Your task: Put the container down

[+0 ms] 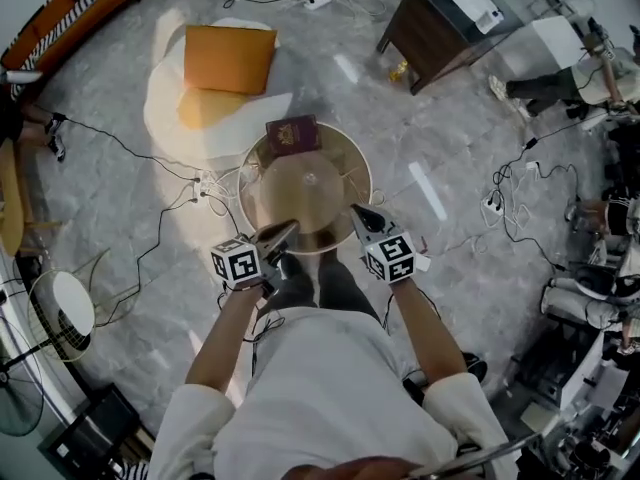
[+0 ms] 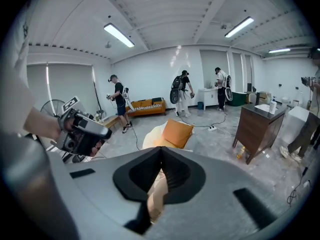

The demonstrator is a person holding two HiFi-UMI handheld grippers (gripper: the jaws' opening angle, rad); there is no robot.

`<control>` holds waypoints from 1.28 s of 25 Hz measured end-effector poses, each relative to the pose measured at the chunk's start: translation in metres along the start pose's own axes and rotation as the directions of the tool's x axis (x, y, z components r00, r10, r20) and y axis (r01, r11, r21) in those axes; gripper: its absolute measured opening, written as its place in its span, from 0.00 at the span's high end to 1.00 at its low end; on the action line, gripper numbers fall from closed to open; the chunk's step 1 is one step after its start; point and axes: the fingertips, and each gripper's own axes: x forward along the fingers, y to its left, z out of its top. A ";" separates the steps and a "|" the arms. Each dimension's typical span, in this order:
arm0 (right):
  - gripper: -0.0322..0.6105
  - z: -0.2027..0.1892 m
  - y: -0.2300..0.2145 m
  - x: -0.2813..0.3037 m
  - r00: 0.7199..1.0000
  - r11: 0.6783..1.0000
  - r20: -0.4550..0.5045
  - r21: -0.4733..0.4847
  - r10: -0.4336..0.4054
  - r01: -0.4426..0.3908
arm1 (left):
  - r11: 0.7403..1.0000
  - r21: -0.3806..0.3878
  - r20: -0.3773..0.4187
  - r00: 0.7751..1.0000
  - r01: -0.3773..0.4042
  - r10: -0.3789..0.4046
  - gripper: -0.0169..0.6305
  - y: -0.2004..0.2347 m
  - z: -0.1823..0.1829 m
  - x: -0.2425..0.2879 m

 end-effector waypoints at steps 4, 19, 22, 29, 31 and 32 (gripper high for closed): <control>0.95 0.014 0.002 -0.037 0.999 1.000 0.036 -0.024 -0.005 0.006 | 0.995 0.095 0.022 1.000 -0.006 0.004 0.94 -0.033 0.005 0.000; 0.95 0.013 0.000 -0.150 0.994 0.991 0.097 -0.125 0.051 -0.039 | 0.935 0.287 0.211 0.966 -0.208 0.150 0.94 -0.128 -0.027 -0.015; 0.95 0.006 -0.004 -0.162 0.994 0.990 0.091 -0.131 0.055 -0.043 | 0.933 0.280 0.240 0.957 -0.229 0.163 0.94 -0.140 -0.040 -0.020; 0.95 0.002 -0.005 -0.188 0.990 0.984 0.099 -0.155 0.099 -0.083 | 0.919 0.264 0.305 0.930 -0.291 0.207 0.94 -0.161 -0.059 -0.036; 0.95 0.004 -0.002 -0.193 0.988 0.983 0.108 -0.158 0.113 -0.095 | 0.916 0.266 0.319 0.924 -0.300 0.210 0.94 -0.167 -0.061 -0.042; 0.95 0.006 0.000 -0.196 0.986 0.982 0.113 -0.160 0.121 -0.102 | 0.915 0.271 0.323 0.923 -0.300 0.208 0.94 -0.171 -0.062 -0.045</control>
